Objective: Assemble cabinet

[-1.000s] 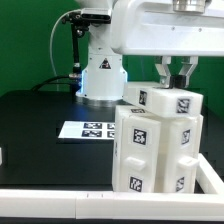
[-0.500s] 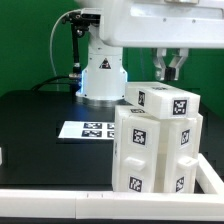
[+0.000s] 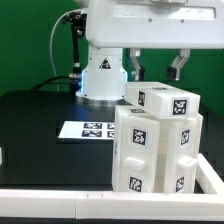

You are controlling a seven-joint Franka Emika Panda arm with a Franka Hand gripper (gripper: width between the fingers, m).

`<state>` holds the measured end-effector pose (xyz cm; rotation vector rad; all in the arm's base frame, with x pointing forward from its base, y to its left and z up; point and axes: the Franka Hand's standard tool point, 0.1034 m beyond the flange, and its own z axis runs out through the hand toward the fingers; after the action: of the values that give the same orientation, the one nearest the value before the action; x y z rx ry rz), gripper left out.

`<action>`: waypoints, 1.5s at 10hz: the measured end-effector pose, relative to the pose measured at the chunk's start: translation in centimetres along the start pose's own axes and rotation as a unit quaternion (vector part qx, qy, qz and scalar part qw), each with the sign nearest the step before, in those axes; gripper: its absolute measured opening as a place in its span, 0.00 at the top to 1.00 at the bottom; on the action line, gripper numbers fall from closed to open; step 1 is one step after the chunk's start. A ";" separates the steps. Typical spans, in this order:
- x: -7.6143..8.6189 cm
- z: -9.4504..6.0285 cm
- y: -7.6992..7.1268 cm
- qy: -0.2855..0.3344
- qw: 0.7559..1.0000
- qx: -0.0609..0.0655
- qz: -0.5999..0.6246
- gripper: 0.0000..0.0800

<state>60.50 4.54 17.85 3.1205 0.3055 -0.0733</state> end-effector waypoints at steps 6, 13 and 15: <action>0.2 1.2 -0.3 0.012 1.000 -0.007 0.015 0.00; 0.2 1.9 -0.3 0.024 0.987 -0.008 0.160 0.31; 0.2 1.9 -0.3 0.025 0.971 -0.006 0.237 0.31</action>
Offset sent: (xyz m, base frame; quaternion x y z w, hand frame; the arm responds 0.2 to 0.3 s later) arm 0.0030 0.0114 -0.0078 0.0069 0.0145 0.0131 0.9998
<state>60.57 4.91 15.92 3.0860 -0.4409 0.0106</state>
